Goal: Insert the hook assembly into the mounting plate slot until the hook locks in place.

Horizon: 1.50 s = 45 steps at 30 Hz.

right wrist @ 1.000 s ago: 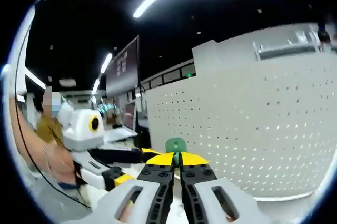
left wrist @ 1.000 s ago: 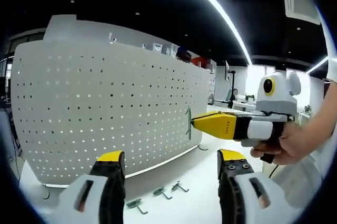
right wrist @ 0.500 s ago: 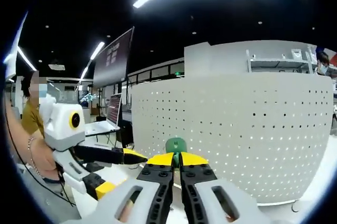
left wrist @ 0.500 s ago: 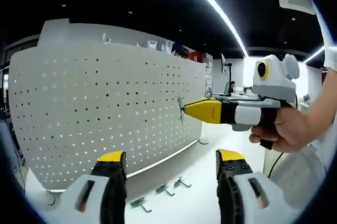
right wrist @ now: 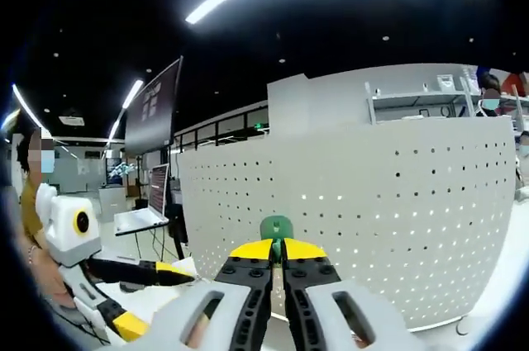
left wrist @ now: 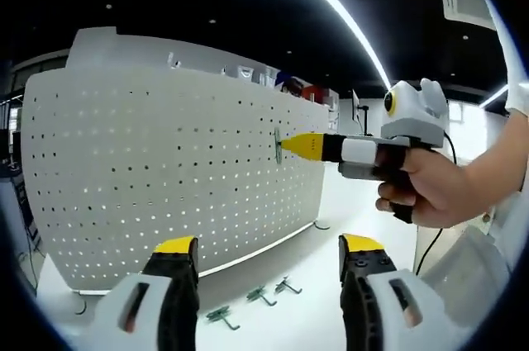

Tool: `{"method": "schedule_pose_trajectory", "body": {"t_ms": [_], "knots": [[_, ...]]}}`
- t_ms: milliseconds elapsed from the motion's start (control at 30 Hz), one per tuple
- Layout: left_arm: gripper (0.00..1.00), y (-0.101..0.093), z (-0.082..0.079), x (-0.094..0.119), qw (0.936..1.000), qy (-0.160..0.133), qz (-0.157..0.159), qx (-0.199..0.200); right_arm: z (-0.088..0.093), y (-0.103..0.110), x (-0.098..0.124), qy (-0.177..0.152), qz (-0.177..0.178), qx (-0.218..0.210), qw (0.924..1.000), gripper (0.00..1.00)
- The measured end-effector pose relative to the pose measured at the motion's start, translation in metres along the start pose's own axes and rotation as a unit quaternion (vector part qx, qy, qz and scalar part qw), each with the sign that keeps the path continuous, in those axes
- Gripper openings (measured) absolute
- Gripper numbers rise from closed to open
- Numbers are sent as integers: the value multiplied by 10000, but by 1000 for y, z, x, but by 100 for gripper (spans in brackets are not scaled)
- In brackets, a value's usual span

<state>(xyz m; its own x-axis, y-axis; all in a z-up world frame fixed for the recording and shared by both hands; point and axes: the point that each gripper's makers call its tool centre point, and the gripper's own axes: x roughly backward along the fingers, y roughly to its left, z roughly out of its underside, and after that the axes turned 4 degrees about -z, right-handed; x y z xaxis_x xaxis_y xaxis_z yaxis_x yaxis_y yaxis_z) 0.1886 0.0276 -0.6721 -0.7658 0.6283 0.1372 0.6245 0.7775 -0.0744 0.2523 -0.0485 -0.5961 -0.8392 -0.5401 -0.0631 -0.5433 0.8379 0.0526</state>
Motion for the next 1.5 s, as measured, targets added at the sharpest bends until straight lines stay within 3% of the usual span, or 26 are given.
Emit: {"method": "schedule_pose_trajectory", "body": {"t_ms": [400,767,1500], "knots": [[71,2,8,12,10000,57,-46,18,-21,-19,-21,-188,178,8,9997,1],[70,7,12,20,9999,97,-134,-9,-31,-28,-37,-282,404,-44,9988,1],[69,3,14,27,9998,123,-162,58,-49,-50,-63,-482,752,255,9957,1]]}}
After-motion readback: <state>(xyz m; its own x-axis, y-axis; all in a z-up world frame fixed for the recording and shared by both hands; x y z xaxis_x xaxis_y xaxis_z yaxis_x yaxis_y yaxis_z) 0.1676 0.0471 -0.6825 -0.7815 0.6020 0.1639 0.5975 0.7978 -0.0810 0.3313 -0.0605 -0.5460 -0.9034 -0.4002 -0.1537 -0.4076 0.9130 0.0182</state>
